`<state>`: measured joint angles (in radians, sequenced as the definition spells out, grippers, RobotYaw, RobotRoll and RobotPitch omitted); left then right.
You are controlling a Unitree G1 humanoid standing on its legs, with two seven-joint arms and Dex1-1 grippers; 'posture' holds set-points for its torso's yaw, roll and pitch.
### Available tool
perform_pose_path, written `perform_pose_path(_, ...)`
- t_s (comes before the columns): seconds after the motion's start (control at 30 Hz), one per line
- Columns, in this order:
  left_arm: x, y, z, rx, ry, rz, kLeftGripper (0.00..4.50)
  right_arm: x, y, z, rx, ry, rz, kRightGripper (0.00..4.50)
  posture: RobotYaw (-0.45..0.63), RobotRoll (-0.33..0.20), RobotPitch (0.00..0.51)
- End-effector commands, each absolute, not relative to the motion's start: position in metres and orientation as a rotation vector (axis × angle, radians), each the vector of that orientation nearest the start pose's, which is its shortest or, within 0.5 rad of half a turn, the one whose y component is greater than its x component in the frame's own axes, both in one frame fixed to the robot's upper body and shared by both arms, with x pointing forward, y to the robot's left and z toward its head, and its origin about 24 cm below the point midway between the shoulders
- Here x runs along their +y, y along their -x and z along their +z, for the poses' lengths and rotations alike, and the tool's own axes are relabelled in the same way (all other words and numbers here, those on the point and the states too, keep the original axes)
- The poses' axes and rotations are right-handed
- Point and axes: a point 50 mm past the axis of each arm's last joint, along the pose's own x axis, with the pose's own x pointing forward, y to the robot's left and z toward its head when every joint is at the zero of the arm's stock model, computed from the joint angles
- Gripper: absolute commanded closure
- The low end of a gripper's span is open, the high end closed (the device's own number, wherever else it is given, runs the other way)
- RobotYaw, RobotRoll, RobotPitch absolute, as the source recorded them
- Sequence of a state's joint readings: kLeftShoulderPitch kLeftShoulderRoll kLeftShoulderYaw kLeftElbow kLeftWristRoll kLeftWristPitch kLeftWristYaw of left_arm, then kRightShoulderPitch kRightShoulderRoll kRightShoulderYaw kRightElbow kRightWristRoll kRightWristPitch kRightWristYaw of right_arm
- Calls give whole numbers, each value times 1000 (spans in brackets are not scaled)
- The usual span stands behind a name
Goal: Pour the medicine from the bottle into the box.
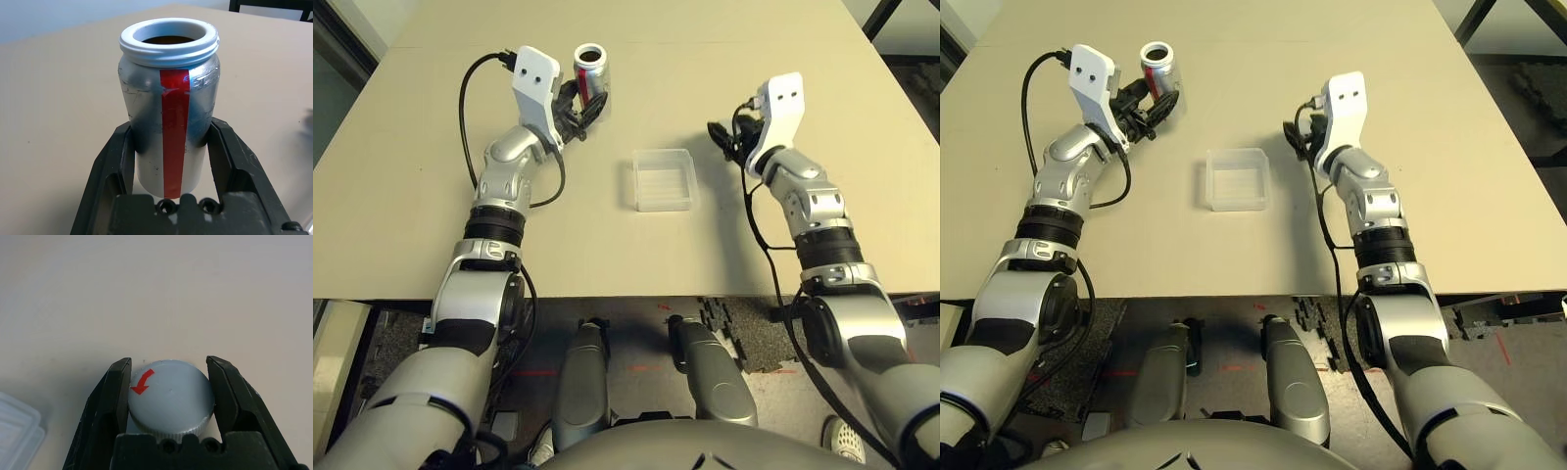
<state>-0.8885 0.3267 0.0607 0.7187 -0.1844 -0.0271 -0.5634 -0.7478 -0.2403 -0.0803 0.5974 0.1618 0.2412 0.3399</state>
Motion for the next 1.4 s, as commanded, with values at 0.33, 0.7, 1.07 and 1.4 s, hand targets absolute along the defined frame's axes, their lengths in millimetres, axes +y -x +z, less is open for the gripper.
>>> perform_pose_path(0.33, 176, -395, 180, -180, -185, -443, 2192, -163, -377, 115, 94, 59, 342, 0, 2, 0, 201)
perform_pose_path(0.7, 161, -402, 241, -431, -1126, -463, 2192, -207, -297, 177, 328, 313, 501, 0, 12, 0, 201)
perform_pose_path(1.07, 78, -375, 229, -966, -2111, -888, 2192, -159, -262, 170, 478, 276, 823, 0, -28, 0, 185)
perform_pose_path(1.4, 88, -380, 209, -1042, -2247, -957, 2192, -149, -281, 167, 419, 262, 797, 0, -35, 0, 179)
